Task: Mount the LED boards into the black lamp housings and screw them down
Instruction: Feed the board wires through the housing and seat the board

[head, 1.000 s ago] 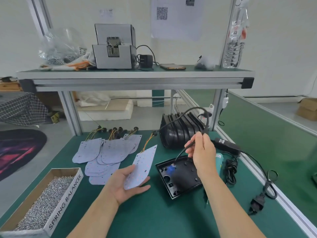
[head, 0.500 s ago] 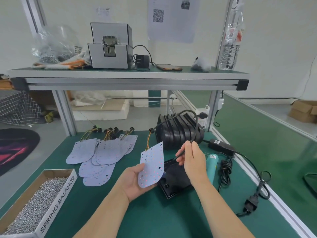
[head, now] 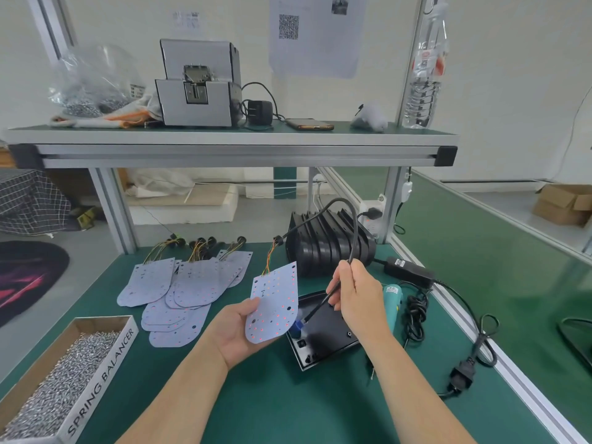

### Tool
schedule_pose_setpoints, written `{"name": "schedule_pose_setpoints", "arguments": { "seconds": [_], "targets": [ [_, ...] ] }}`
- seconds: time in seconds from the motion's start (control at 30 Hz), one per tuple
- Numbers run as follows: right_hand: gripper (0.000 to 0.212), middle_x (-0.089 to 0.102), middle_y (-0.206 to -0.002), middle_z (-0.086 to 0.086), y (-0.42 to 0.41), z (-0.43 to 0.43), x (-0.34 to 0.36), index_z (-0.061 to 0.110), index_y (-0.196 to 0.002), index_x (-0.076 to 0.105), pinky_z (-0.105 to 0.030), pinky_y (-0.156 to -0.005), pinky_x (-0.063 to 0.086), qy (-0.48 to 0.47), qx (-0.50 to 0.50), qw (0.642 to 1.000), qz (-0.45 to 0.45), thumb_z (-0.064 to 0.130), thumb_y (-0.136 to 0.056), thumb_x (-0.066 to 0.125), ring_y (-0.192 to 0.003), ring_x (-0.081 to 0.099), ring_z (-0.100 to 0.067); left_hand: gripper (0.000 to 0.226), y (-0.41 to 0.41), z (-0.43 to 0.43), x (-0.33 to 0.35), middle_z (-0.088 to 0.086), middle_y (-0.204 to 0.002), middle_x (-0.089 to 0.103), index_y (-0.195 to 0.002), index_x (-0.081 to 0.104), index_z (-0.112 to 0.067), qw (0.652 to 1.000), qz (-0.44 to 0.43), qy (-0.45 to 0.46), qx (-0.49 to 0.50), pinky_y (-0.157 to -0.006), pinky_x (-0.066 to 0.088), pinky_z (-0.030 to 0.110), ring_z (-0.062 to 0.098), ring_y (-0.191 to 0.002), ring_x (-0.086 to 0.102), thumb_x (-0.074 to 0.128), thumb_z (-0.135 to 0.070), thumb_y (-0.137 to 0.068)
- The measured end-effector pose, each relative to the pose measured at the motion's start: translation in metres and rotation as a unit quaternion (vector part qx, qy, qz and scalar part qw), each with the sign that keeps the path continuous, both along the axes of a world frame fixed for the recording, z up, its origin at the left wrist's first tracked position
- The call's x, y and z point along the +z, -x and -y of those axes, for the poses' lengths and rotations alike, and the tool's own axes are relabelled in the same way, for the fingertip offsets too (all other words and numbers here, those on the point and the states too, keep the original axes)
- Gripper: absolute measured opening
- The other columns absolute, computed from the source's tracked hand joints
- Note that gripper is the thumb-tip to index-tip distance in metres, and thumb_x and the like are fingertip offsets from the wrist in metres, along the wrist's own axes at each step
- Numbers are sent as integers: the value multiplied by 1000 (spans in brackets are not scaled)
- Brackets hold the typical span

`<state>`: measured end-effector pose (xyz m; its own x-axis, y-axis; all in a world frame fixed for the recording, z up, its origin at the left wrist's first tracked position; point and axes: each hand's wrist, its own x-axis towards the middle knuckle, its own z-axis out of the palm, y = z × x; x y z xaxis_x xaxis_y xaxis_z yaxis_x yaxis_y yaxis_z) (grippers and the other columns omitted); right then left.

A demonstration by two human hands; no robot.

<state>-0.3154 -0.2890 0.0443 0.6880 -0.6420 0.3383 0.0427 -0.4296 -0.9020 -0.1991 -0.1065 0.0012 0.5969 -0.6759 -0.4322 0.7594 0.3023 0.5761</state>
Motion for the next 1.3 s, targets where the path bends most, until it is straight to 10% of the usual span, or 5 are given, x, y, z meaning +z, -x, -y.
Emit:
{"name": "schedule_pose_setpoints", "arguments": {
  "seconds": [0.57,0.8,0.97,1.13,1.3],
  "targets": [
    [31,68,-76,-7,4,-13,-7,5,-81,55,-27,-63,57,14,37,996,74,14,-108,41,-62,66,-20,33,5,-2,9,18,-122,69,-127,59,-2,1000,9,2,-2,-86,51,51,36,-104,67,46,-13,-99],
    [32,70,-74,-9,20,5,10,1,-82,54,-27,-65,56,48,174,980,-83,20,-106,46,-60,70,-19,33,8,-5,9,19,-124,68,-129,57,-2,1000,-1,12,5,-91,48,54,37,-110,64,44,-13,-101],
    [34,60,-67,-8,24,7,-5,3,-77,50,-30,-66,47,192,82,970,-126,23,-104,53,-62,56,-14,38,13,-2,16,20,-126,67,-131,55,-1,999,-4,45,-1,-99,46,56,38,-114,64,49,-11,-95],
    [30,47,-144,12,23,16,2,23,-129,66,-27,-121,20,272,182,938,-118,15,-101,57,-137,37,-10,51,22,4,29,18,-128,66,-135,53,-3,996,27,78,-33,-88,55,51,36,-108,69,53,-12,-85],
    [56,52,-126,3,17,29,20,33,-147,39,-38,-113,28,353,218,896,-160,19,-96,57,-122,47,-17,52,25,9,31,17,-126,67,-138,53,-3,992,48,104,-47,-71,60,48,34,-101,72,54,-13,-86]
  ]
}}
